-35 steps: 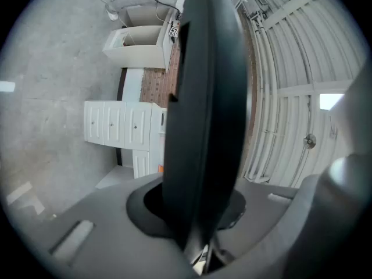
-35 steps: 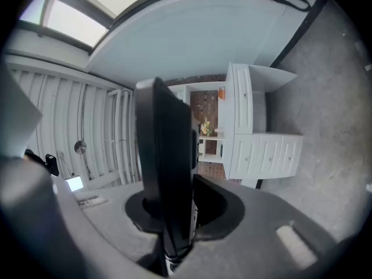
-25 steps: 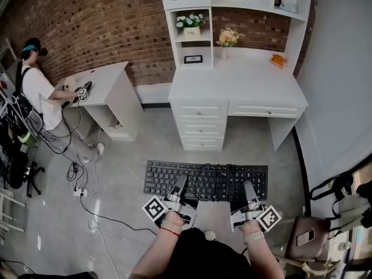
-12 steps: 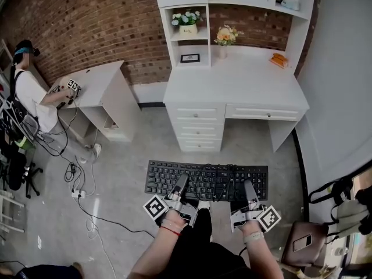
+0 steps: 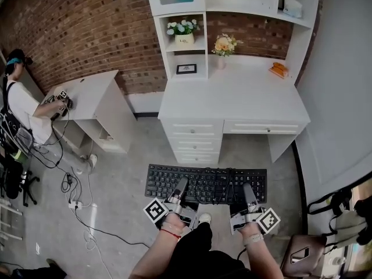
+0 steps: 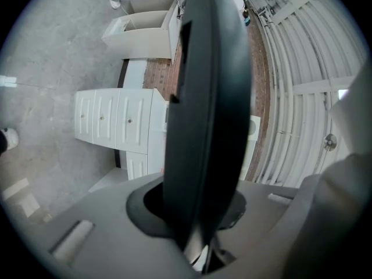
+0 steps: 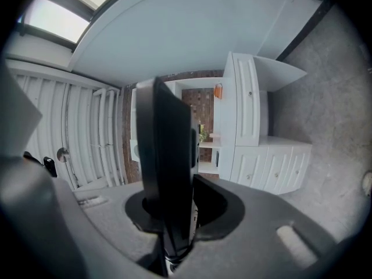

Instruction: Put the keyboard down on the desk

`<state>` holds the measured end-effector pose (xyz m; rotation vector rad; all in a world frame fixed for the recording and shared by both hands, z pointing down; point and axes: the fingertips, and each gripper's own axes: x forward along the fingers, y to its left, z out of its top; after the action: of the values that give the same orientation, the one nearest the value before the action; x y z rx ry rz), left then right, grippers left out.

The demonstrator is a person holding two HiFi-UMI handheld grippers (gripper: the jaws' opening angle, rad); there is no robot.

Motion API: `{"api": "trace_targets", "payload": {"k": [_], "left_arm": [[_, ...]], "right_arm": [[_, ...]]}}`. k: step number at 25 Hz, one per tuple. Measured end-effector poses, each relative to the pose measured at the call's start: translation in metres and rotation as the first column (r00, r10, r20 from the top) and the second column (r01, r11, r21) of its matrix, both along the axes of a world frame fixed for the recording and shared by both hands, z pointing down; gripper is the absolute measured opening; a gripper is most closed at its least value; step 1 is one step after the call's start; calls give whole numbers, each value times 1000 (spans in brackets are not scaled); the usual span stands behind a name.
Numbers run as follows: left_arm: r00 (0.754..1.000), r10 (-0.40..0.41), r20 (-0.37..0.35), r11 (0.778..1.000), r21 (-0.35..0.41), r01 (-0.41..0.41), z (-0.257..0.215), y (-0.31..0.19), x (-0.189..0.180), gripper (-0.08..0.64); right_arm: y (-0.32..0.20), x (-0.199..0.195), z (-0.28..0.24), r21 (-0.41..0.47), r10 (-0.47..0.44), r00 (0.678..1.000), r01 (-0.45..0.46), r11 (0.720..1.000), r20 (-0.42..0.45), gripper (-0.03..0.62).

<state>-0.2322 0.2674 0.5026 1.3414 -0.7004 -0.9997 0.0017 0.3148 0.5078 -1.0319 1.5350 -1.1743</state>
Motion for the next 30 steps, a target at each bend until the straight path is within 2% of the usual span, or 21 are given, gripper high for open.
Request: {"api": "trace_targets", "payload": {"k": [19,30], "left_arm": [[1000,16,1,999,-48,-16,20,-142,12,74],[999,36,8,997,-68,-35,27,-180,17,74]], "right_arm": [[-139,11,17,-49,9,1000,-9,999,6,69],[-172,15,27,-77,30,1000,-29,997,8,69]]}}
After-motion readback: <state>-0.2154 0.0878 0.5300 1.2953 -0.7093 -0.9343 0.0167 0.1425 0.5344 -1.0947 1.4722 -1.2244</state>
